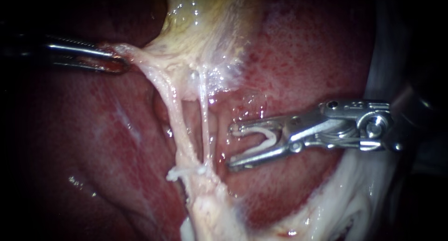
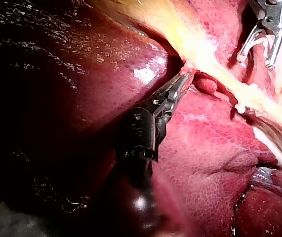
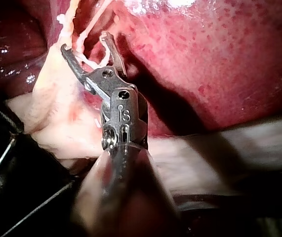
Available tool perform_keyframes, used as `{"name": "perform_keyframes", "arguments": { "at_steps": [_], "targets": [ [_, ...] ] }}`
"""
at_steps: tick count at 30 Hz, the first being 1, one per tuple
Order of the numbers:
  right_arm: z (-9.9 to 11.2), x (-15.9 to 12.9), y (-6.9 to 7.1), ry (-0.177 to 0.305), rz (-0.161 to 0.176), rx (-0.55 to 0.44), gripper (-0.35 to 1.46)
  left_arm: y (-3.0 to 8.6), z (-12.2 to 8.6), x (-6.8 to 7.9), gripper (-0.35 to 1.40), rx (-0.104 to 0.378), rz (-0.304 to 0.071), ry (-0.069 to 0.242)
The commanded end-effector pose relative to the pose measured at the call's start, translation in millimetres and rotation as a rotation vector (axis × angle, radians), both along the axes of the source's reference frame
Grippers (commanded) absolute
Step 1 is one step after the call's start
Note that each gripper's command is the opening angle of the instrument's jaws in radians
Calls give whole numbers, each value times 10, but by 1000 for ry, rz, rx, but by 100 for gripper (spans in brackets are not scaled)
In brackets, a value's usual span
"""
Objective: Clipping second clip left tube
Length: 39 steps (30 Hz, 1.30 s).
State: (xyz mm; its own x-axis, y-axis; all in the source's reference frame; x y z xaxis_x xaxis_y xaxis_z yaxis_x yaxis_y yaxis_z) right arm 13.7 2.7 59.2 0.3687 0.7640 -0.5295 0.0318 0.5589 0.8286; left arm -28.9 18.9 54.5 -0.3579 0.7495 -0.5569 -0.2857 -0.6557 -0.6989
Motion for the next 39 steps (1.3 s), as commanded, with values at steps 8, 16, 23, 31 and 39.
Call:
{"name": "perform_keyframes", "arguments": {
  "at_steps": [8,16,23,31,39],
  "targets": [
    [-6,24,-5,47,-8,75,50,0,0,0,-35,0,0,0],
    [14,45,-13,35,-1,104,50,-1,1,0,-35,-1,0,0],
    [37,47,-19,20,4,132,50,-1,1,0,-35,-1,0,0],
    [56,44,-19,10,7,146,50,-1,1,0,-35,-1,0,0],
    [61,48,-20,7,9,161,50,-1,1,0,-35,-1,0,1]
  ]
}}
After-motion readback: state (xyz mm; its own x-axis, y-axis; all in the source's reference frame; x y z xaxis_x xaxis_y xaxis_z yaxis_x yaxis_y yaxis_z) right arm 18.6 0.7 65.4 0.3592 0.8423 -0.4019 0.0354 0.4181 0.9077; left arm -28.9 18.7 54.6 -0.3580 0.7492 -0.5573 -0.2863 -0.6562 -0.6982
